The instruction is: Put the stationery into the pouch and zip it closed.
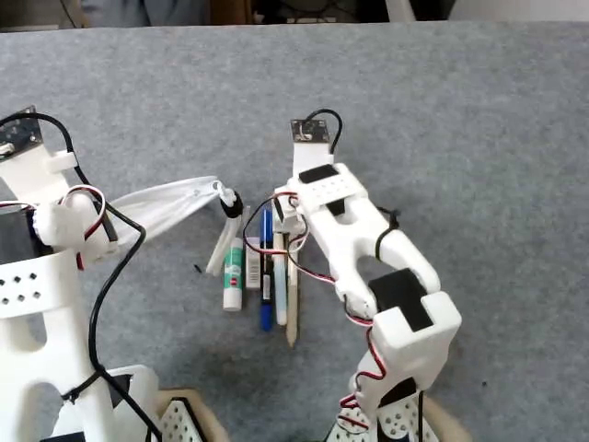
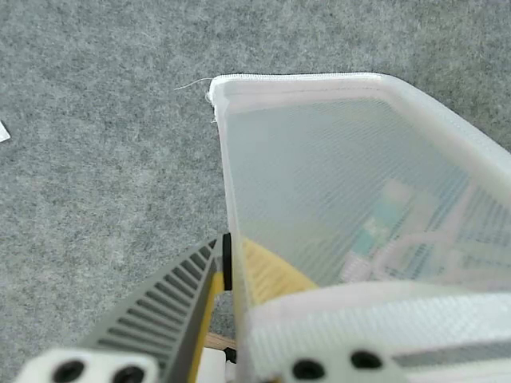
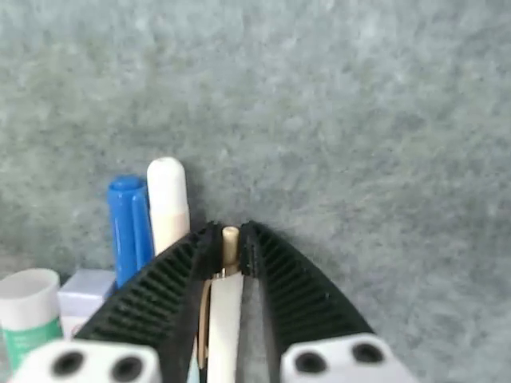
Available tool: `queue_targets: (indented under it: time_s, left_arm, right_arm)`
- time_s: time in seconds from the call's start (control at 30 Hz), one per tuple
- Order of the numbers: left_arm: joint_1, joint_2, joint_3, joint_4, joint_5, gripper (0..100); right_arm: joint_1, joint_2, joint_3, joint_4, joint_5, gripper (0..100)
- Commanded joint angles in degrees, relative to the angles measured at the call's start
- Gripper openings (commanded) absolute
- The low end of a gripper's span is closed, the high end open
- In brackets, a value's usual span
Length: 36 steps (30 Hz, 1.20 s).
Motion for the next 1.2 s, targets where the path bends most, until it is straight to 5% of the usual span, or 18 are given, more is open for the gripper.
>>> queue_targets:
  time_s: [0.0,0.23,0.7,1.17]
  left_arm:
    - [-1.6,6.6,5.2,0.7,0.1,3]
    - [-1.6,6.6,5.2,0.7,0.1,3]
    - [-1.7,6.6,5.2,0.7,0.1,3]
    - [-1.7,6.6,5.2,0.7,0.1,3]
  right_arm:
    - [-0.9,0.0,-4.0,5.6,-0.1,4.7]
    - [-1.2,0.0,-7.3,14.1,-0.1,24.7]
    - [-8.3,0.5,-6.9,17.1,-0.1,24.7]
    - [-4.3,6.2,-6.7,15.6,-0.1,22.4]
